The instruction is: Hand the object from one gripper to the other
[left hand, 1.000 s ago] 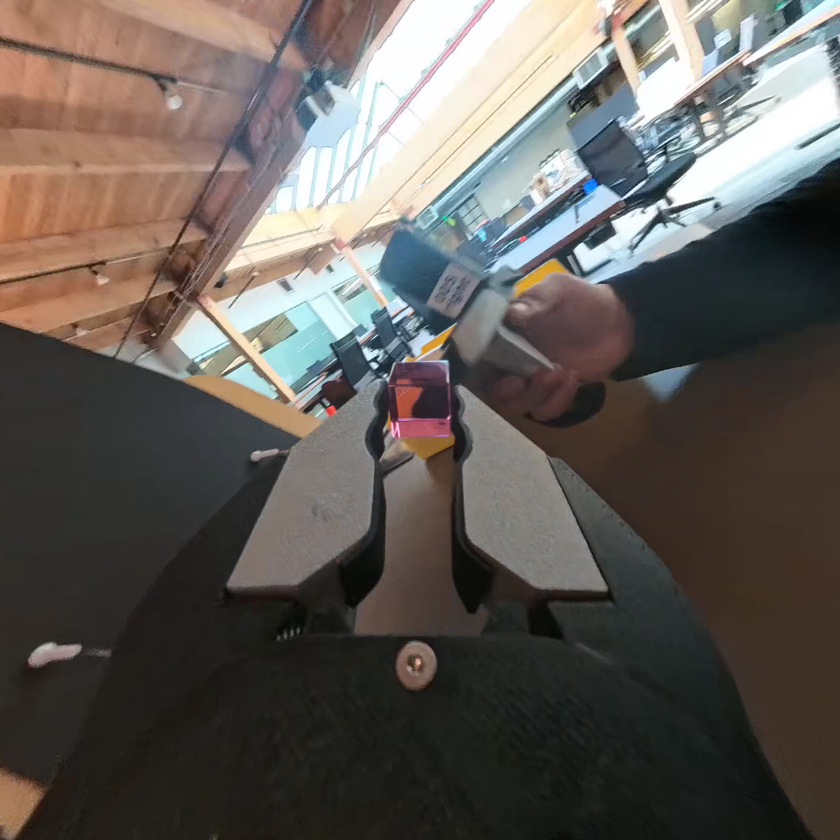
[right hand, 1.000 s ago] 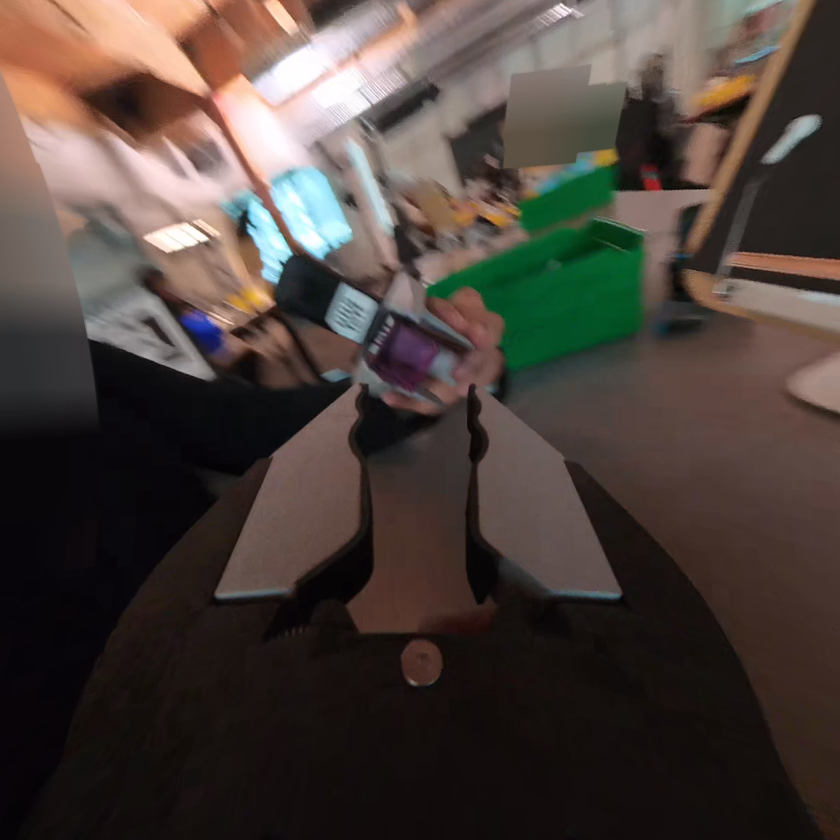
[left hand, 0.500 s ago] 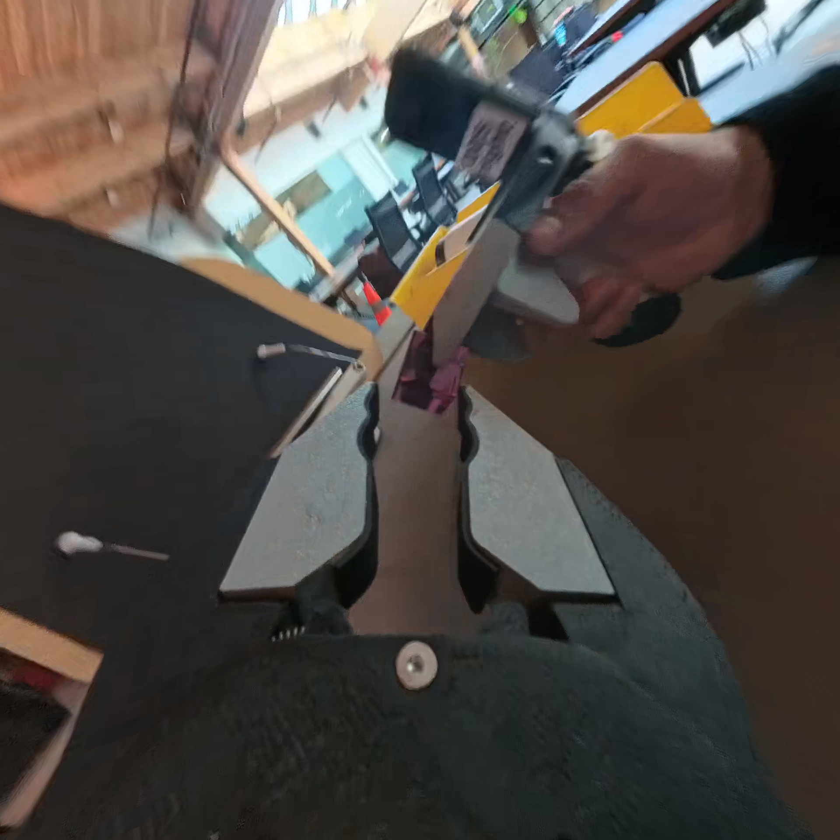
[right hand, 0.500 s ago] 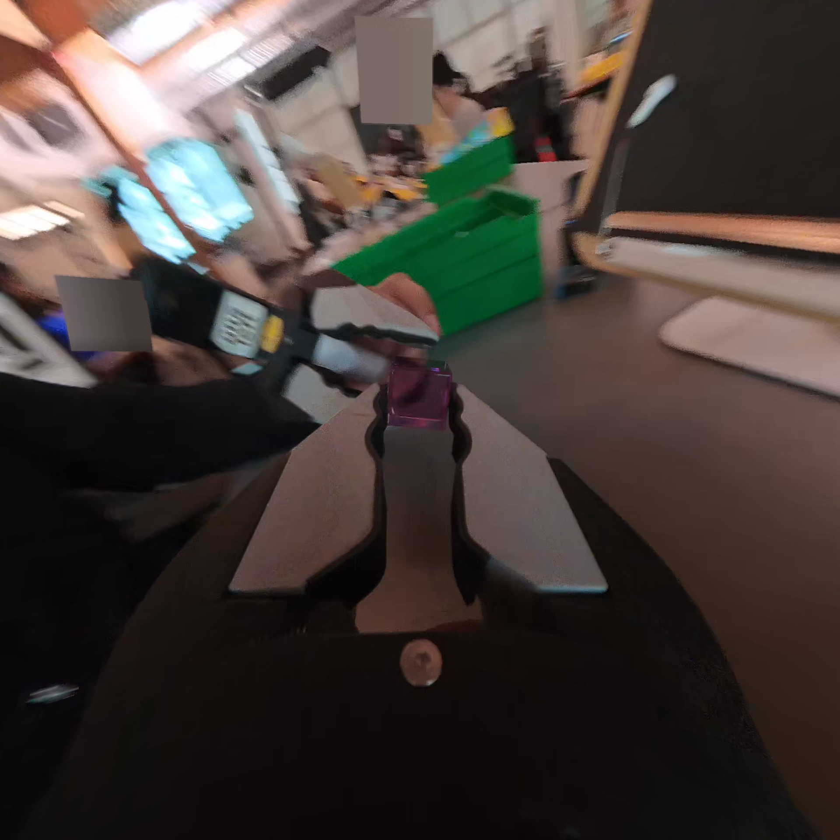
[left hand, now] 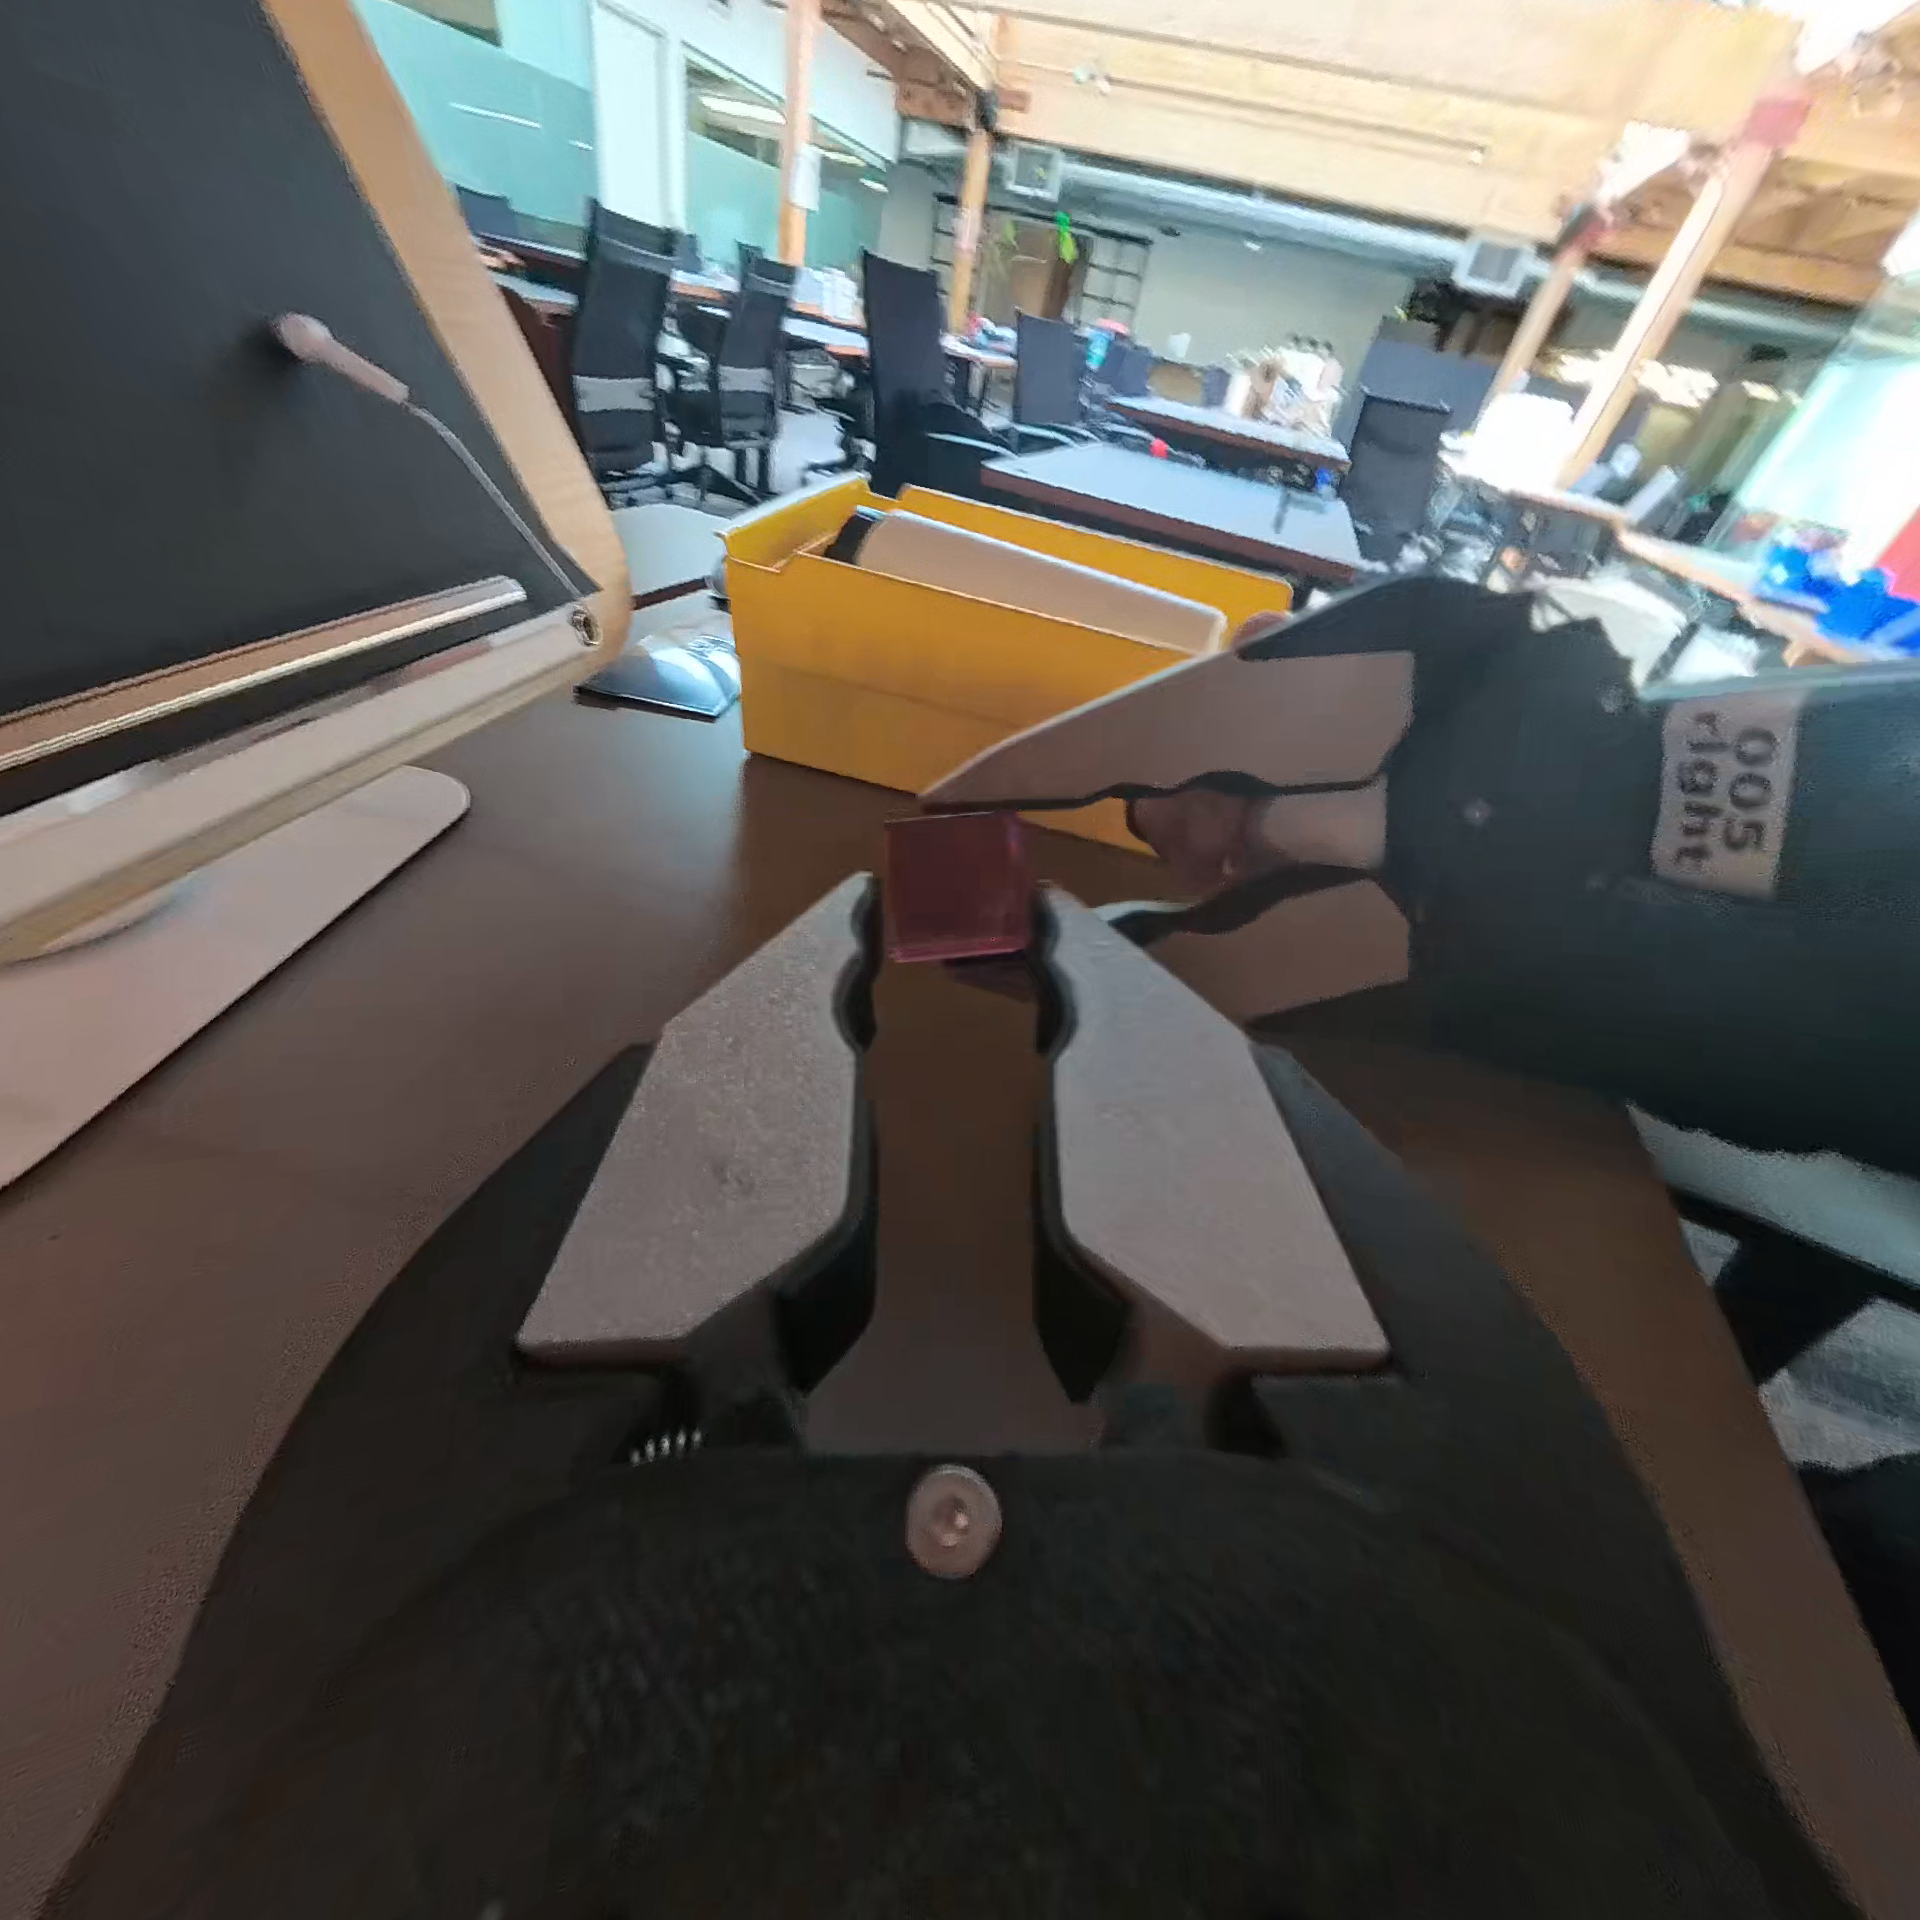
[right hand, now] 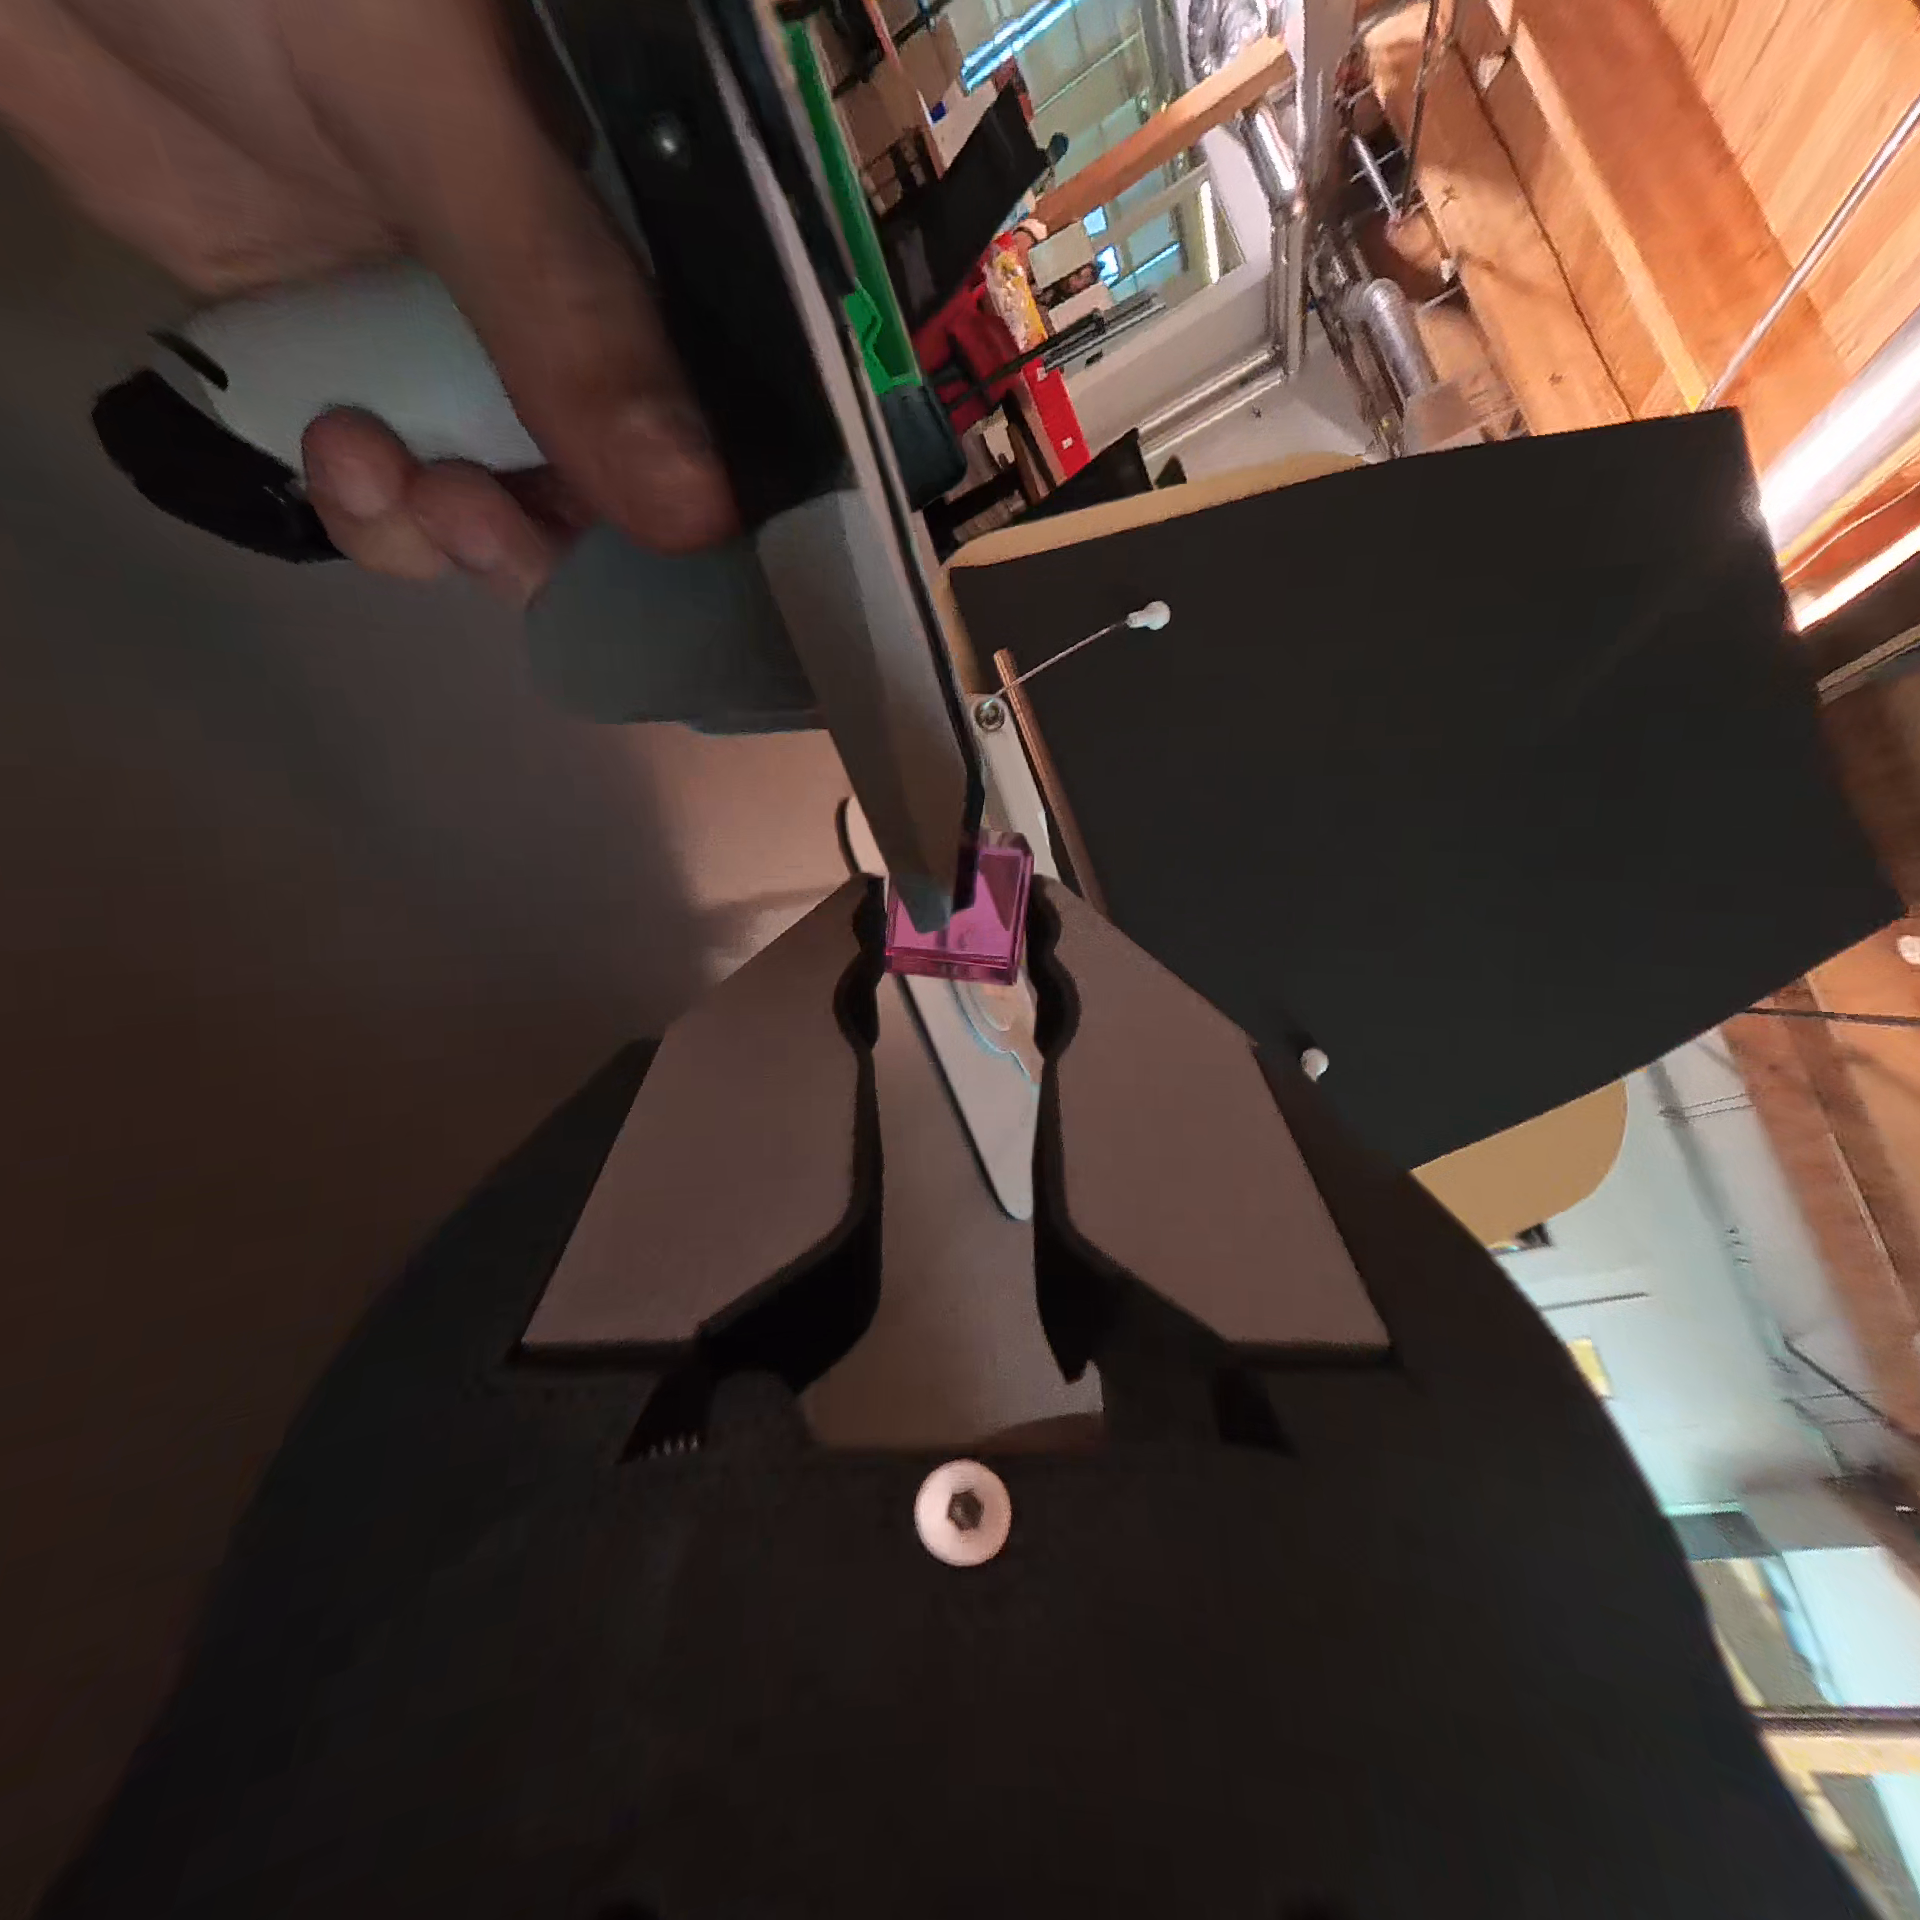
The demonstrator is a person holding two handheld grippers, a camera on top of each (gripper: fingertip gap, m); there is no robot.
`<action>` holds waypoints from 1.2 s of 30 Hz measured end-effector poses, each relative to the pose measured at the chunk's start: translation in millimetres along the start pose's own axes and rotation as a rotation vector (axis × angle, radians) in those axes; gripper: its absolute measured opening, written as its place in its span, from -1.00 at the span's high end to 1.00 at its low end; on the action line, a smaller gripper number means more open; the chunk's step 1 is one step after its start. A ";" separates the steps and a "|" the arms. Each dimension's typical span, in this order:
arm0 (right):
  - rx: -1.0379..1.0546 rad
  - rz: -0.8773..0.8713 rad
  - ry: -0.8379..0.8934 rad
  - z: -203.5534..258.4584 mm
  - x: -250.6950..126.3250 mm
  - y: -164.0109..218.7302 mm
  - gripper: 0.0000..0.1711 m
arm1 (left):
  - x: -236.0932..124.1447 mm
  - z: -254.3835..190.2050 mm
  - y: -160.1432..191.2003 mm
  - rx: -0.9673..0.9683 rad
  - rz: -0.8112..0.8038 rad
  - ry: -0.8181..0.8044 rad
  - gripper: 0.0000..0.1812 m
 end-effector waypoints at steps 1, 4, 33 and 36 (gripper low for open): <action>-0.008 0.008 -0.004 1.9 0.9 0.8 0.72 | 0.4 1.1 2.2 0.020 0.022 -0.008 0.74; 0.096 -0.014 -0.069 3.0 0.8 3.6 0.70 | -0.6 3.0 3.9 0.111 0.070 -0.017 0.74; 1.739 -0.558 -1.250 -17.3 -19.5 -8.9 0.71 | -12.4 -45.8 -18.5 0.965 -0.181 -0.091 0.74; 1.673 -0.517 -1.166 -18.8 -18.9 -11.8 0.72 | -12.8 -44.1 -17.4 0.979 -0.167 -0.128 0.74</action>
Point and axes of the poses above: each gripper's, where its closed fingertips meet, x out along the fingers, y out of its underside, z = x × y across the jaws, the point moved 4 cm from there along -x, back along the fingers, and after that the axes turned 2 degrees about x, right-handed, at the moved point
